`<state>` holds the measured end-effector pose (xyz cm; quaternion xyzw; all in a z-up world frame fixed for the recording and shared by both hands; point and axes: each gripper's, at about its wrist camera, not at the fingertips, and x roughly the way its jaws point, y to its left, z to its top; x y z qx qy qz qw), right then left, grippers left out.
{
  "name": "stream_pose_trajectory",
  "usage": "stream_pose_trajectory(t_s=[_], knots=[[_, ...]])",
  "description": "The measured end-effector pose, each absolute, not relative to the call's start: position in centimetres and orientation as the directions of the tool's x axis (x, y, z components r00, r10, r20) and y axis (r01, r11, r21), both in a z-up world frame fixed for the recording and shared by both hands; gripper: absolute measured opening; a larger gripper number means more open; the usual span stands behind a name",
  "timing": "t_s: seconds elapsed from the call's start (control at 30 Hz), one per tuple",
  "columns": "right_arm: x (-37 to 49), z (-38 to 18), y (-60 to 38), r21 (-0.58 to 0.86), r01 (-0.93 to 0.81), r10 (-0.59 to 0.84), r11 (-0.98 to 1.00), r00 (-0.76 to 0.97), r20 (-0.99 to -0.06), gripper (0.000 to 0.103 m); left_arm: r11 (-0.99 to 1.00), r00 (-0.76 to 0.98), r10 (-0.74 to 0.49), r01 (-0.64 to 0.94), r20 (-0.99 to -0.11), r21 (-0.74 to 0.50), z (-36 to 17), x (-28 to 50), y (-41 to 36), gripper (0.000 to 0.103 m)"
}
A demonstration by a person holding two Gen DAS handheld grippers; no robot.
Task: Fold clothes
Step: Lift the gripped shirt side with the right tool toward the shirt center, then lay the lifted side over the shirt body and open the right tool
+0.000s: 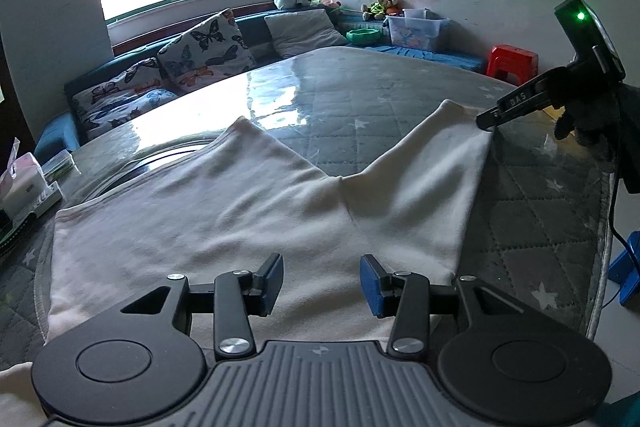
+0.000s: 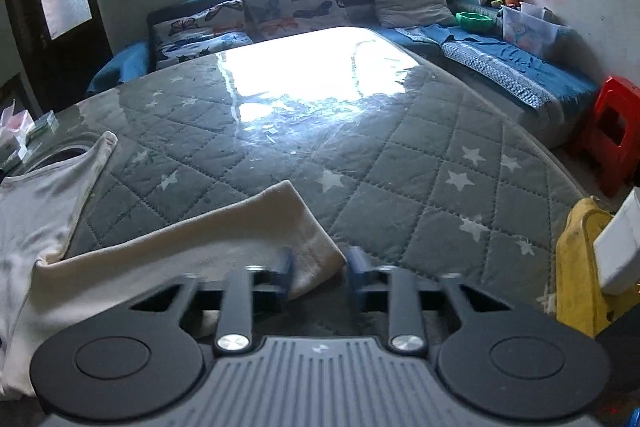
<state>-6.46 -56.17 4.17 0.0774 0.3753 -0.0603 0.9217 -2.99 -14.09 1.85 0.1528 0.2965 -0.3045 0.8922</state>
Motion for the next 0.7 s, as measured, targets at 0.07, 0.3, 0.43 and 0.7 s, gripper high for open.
stream_pose_trajectory(t_s=[0.07, 0.3, 0.43, 0.7], knots=[[-6.6, 4.5, -56.1, 0.105, 0.164, -0.048, 0.981, 0.725, -0.687, 0.006, 0.767, 0.638, -0.45, 0.634, -0.625, 0.095, 1.8, -3.0, -14.2, 0.046], [-7.3, 7.5, -55.7, 0.12, 0.125, -0.024, 0.985, 0.786, -0.618, 0.005, 0.761, 0.629, -0.453, 0.642, -0.631, 0.093, 1.4, -3.0, -14.7, 0.046], [-7.3, 9.8, -54.5, 0.113, 0.065, 0.013, 0.991, 0.813, -0.583, 0.005, 0.761, 0.627, -0.457, 0.643, -0.631, 0.089, 1.3, -3.0, -14.8, 0.046], [-7.2, 14.9, -49.1, 0.099, -0.147, 0.177, 0.984, 0.843, -0.508, 0.004, 0.78, 0.646, -0.448, 0.621, -0.618, 0.084, 1.7, -3.4, -13.5, 0.049]])
